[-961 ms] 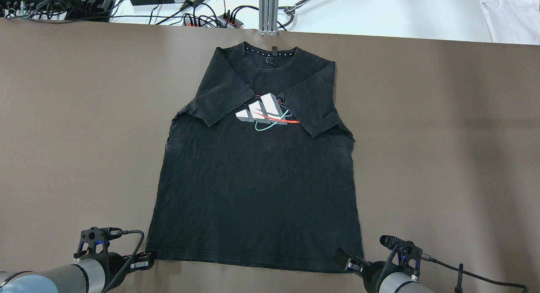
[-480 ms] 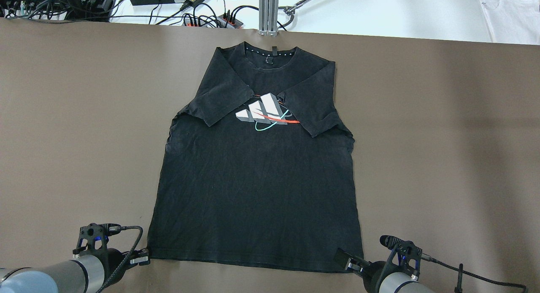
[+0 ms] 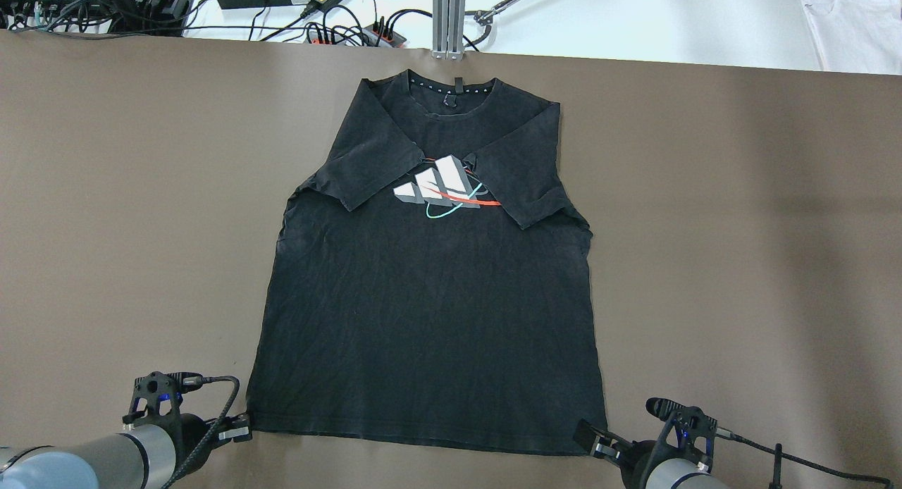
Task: Fold clothes
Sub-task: 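Close both grippers on the hem corners nearest the robot, then lift the hem corners with both grippers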
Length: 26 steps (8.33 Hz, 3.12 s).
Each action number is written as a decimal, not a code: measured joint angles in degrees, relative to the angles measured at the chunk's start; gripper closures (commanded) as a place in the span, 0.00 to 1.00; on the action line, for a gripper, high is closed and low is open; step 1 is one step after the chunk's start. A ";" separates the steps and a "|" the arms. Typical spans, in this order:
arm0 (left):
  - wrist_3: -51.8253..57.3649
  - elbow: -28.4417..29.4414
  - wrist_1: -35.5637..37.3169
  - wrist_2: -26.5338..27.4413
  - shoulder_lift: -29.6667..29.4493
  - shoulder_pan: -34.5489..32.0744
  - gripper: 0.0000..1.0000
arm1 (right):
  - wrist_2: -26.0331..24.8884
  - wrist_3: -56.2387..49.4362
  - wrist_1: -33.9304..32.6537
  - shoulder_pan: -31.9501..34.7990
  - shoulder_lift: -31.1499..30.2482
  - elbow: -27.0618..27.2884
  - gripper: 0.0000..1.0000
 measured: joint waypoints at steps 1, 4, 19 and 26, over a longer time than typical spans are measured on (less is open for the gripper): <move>0.00 0.03 0.03 0.05 -0.09 0.02 1.00 | -0.19 0.01 -0.19 -0.72 -1.34 -0.20 0.28; 0.00 0.12 0.01 0.12 -0.16 0.03 1.00 | -2.30 0.72 -0.96 -3.29 -1.78 -0.87 0.54; 0.00 0.81 -0.03 0.16 -0.78 0.07 1.00 | -3.03 0.42 -1.10 -3.39 0.33 -2.13 1.00; 5.86 -17.08 25.46 -13.78 -9.19 -12.37 1.00 | 3.99 -7.52 -17.07 3.82 3.75 14.87 1.00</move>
